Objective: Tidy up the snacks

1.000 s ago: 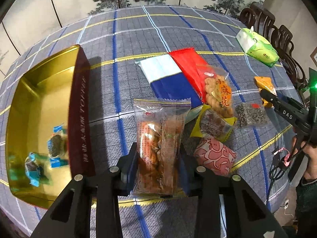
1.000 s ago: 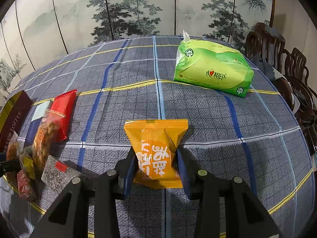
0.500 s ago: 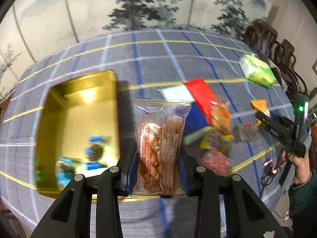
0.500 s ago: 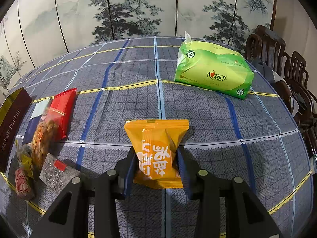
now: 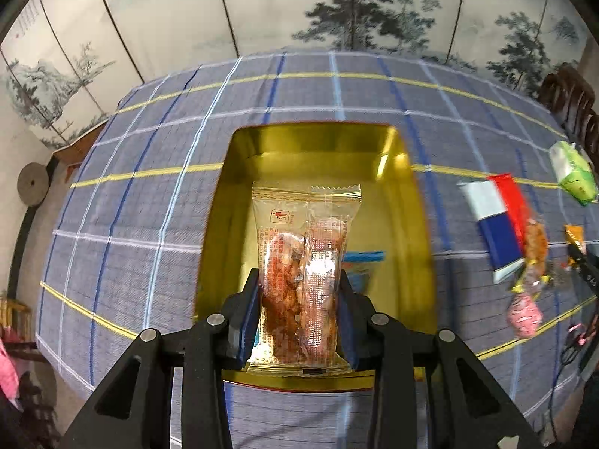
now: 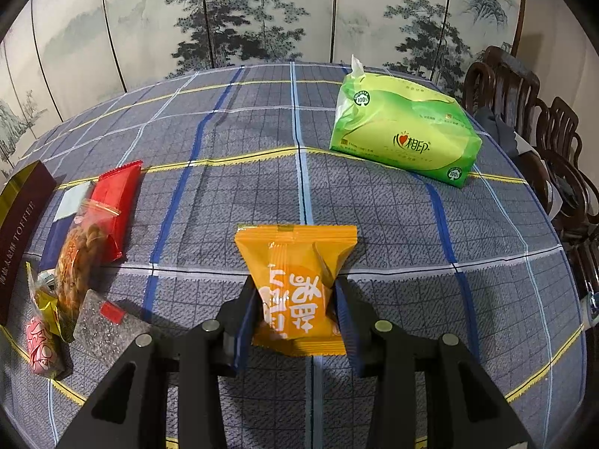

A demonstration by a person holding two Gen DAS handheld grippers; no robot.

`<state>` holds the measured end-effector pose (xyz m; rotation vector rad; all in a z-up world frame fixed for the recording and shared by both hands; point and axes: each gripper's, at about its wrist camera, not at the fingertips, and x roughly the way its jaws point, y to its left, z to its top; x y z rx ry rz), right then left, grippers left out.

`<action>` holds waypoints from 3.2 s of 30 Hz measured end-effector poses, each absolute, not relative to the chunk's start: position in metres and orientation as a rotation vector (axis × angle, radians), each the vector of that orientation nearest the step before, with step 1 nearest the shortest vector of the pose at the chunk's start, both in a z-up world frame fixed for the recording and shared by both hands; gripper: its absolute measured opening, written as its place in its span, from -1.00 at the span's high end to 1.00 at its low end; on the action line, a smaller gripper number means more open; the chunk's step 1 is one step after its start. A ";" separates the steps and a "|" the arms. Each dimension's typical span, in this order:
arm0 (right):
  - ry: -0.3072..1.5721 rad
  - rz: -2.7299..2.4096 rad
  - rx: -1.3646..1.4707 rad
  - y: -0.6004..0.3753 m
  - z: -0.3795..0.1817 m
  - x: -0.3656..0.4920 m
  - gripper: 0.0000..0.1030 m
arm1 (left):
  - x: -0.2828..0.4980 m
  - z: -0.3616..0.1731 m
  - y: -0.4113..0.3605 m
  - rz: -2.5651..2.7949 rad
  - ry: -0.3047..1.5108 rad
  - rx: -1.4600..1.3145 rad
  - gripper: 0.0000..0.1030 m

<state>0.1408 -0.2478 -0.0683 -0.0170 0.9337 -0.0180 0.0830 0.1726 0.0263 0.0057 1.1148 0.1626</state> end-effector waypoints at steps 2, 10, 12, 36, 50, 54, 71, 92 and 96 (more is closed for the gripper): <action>0.937 -0.021 -0.020 -0.247 -0.068 0.141 0.21 | 0.083 0.019 0.180 0.177 1.130 0.008 0.36; 0.956 -0.027 -0.015 -0.247 -0.068 0.146 0.21 | 0.080 0.002 0.192 0.201 1.169 0.023 0.36; 0.959 -0.028 -0.017 -0.247 -0.068 0.146 0.21 | 0.080 -0.001 0.194 0.202 1.176 0.023 0.36; 0.958 -0.062 -0.010 -0.246 -0.069 0.144 0.24 | 0.076 -0.011 0.203 0.186 1.187 -0.016 0.22; 0.927 -0.112 -0.009 -0.239 -0.049 0.136 0.32 | 0.064 -0.002 0.198 0.151 1.133 -0.025 -0.27; 0.898 -0.097 -0.016 -0.228 -0.031 0.133 0.33 | 0.059 0.000 0.196 0.148 1.123 -0.041 -0.38; 0.830 0.239 -0.073 -0.082 0.023 0.119 0.33 | 0.027 0.033 0.192 0.241 1.007 -0.041 -0.47; 0.851 0.557 -0.199 0.077 0.018 0.097 0.33 | -0.023 0.052 0.270 0.414 0.955 -0.218 -0.56; 0.868 0.584 -0.225 0.093 0.009 0.095 0.33 | -0.031 0.052 0.281 0.442 0.957 -0.236 -0.57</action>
